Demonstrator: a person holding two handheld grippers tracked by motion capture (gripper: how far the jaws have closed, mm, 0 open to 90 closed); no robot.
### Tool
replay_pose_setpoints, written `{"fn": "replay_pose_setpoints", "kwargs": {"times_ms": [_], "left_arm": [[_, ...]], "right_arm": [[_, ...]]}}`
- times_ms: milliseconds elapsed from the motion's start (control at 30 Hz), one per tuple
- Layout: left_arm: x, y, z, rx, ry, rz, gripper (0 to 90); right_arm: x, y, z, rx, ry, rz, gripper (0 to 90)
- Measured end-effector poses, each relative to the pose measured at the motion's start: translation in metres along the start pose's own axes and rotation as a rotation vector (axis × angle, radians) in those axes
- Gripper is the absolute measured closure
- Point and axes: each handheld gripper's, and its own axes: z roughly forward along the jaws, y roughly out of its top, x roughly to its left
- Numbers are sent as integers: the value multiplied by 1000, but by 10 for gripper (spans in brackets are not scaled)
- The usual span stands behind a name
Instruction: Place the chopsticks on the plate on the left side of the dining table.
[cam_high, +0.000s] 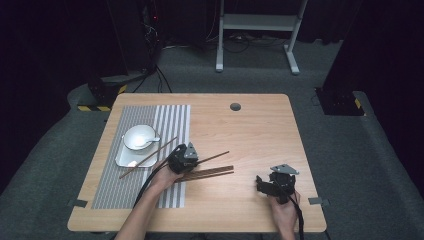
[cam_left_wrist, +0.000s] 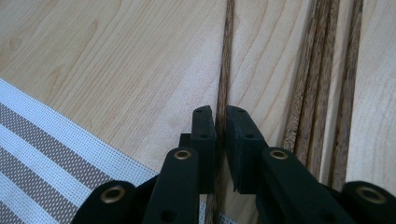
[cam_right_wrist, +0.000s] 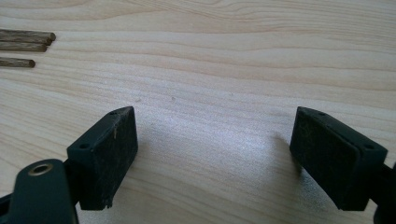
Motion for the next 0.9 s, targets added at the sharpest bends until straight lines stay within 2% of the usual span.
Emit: {"fn": "replay_pose_setpoints", "kwargs": {"times_ms": [400,600,733,900], "left_arm": [[0,0,0,-5,8,38,841],[-4,1,0,5,42,104,845],[-6,1,0,13,54,122,847],[-6,2,-4,-7,67,119,847]], "right_arm": [[0,0,0,0,0,0,147],[0,0,0,0,0,-1,147],[0,0,0,0,0,0,147],[0,0,0,0,0,0,147]]}}
